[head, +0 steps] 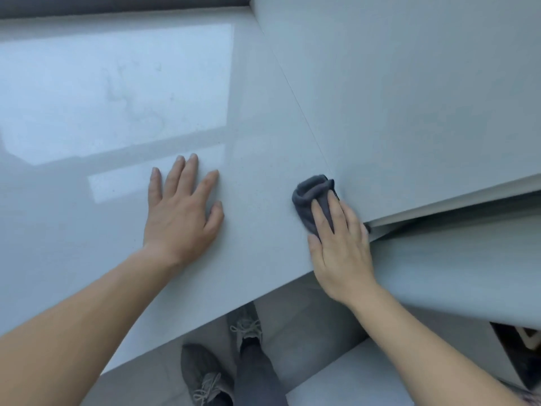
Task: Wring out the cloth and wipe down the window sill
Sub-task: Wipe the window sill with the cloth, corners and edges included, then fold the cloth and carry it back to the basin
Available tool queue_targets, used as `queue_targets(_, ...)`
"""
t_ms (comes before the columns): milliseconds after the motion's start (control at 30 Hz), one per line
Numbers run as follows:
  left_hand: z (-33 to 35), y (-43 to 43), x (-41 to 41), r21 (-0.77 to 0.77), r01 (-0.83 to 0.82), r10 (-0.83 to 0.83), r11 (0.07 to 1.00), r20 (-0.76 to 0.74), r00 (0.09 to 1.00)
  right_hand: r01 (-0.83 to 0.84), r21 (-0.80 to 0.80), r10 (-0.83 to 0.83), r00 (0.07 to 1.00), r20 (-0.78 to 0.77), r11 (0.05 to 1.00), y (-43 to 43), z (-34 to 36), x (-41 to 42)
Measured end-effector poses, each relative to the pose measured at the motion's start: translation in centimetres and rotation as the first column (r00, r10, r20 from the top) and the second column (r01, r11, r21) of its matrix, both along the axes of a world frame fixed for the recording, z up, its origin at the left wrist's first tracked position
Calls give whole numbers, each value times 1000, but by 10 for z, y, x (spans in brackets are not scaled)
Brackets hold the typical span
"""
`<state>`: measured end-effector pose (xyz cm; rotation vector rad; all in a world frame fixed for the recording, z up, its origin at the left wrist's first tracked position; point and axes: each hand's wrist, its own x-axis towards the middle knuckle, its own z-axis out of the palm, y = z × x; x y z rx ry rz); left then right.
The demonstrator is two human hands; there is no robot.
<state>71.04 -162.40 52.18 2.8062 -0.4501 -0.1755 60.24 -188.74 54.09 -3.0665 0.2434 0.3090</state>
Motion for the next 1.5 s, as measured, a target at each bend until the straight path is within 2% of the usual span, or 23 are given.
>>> queue_targets(133, 4, 1, 2, -60, 5, -6, 998, -22, 1000, 10, 26, -10, 1000, -7, 1000, -10, 4, -34)
queue_targets(300, 16, 26, -34, -151, -86, 92, 985, 33, 995, 36, 126, -48, 994, 93, 991, 0, 0, -38)
queue_targets(367, 18, 46, -57, -145, -122, 128, 982, 28, 991, -29, 144, 12, 993, 119, 989, 18, -1, -49)
queue_targets(467, 15, 77, -90, -141, -172, 171, 975, -22, 985, -206, 142, 187, 973, 135, 968, 65, -5, -71)
queue_targets(633, 25, 115, -124, -313, -313, 284, 897, -134, 949, -526, 187, 518, 851, 91, 830, 170, -4, -75)
queue_targets(733, 34, 132, -139, -301, -335, 303, 893, -147, 941, -617, 223, 616, 783, 82, 755, 192, 5, -62)
queue_targets(833, 46, 129, -149, -321, -361, 303, 876, -216, 928, -629, 373, 640, 760, 114, 682, 183, 12, -50)
queue_targets(900, 54, 120, -150, -349, -432, 321, 832, -333, 887, -509, 584, 562, 820, 105, 633, 177, 19, -43)
queue_targets(967, 62, 109, -147, -358, -551, 360, 754, -477, 802, -230, 788, 402, 915, -24, 571, 175, 32, -38)
queue_targets(1000, 68, 105, -144, -365, -644, 384, 672, -573, 724, -101, 841, 330, 939, -95, 531, 176, 39, -35)
queue_targets(1033, 74, 101, -141, -376, -749, 387, 546, -679, 624, -12, 866, 281, 948, -149, 500, 176, 45, -32)
queue_targets(1100, 88, 97, -137, -371, -896, 314, 242, -844, 434, 39, 882, 254, 951, -177, 470, 177, 59, -29)
queue_targets(1133, 96, 97, -137, -367, -921, 278, 132, -878, 389, 29, 885, 265, 949, -170, 464, 176, 66, -30)
queue_targets(1200, 110, 101, -140, -382, -924, 258, 30, -890, 376, -23, 882, 306, 942, -139, 470, 176, 86, -34)
queue_targets(1267, 128, 105, -145, -432, -901, 249, -37, -877, 410, -35, 876, 310, 941, -132, 481, 176, 112, -34)
queue_targets(1367, 165, 115, -160, -510, -846, 254, -157, -848, 464, 159, 884, 267, 916, -298, 440, 185, 154, -27)
queue_targets(1500, 213, 139, -191, -566, -733, 271, -377, -824, 497, 311, 865, 377, 804, -460, 393, 210, 191, -22)
